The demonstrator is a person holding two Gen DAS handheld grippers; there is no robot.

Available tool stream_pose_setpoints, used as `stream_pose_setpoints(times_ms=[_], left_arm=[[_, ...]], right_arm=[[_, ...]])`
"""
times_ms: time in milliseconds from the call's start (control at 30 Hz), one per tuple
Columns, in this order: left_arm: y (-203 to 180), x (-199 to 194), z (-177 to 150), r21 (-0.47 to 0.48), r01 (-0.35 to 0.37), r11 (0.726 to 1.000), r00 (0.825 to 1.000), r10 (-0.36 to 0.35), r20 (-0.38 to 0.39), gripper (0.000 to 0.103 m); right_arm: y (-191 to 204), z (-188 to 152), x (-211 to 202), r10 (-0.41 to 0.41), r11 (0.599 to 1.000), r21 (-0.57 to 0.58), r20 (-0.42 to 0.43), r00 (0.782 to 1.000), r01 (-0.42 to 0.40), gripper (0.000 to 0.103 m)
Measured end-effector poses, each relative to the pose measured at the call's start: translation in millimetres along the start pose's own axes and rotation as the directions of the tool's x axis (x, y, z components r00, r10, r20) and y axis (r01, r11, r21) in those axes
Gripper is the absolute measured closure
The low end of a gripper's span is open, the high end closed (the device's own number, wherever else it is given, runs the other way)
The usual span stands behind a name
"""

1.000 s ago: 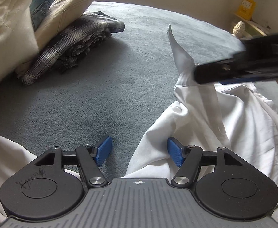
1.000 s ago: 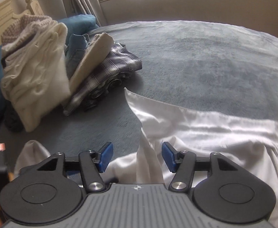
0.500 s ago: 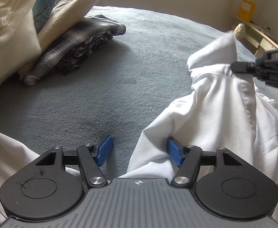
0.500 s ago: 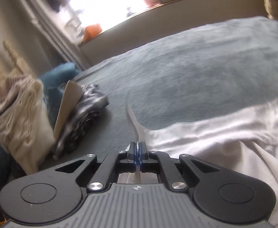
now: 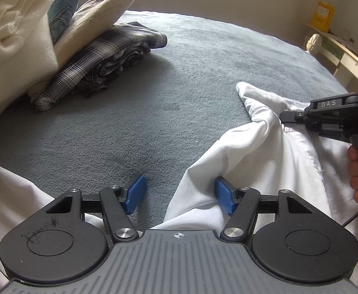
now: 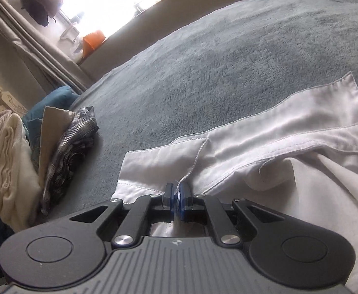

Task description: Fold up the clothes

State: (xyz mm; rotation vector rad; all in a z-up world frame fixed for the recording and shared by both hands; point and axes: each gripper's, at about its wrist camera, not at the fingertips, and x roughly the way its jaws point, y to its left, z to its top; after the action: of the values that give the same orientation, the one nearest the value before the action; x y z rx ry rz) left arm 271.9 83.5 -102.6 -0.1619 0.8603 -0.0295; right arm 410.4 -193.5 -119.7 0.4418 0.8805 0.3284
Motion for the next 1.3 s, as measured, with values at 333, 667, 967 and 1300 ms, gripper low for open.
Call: stream_pose_setpoints(times_ms=[333,667,967,1300], left_arm=[[11.3,-9.6,1.0,-0.021,0.047,0.999,0.999,-0.046,0.019,0.038],[41.5,-59.4,12.3,-0.038,0.003,0.999,0.999,-0.001,0.047,0.038],[53.3,-49.4,14.9,0.112,0.129,0.985,0.990,-0.122,-0.070,0.037],[28.5,-14.7,-1.9,0.264,0.201,0.943,0.975,-0.166,-0.149,0.067]], right_arm=[[14.3,16.5,-54.7,-0.224,0.963,-0.148,0.021,0.974,0.225,0.048],[45.3,-23.4,-98.5,-0.027,0.988,-0.152,-0.167,0.986,0.002,0.053],[46.6,-63.1,-102.8,0.080,0.992,-0.065,-0.306,0.949,-0.105,0.053],[39.5,-84.9,-106.0,0.061,0.993,-0.075,-0.296,0.953,-0.087,0.055]])
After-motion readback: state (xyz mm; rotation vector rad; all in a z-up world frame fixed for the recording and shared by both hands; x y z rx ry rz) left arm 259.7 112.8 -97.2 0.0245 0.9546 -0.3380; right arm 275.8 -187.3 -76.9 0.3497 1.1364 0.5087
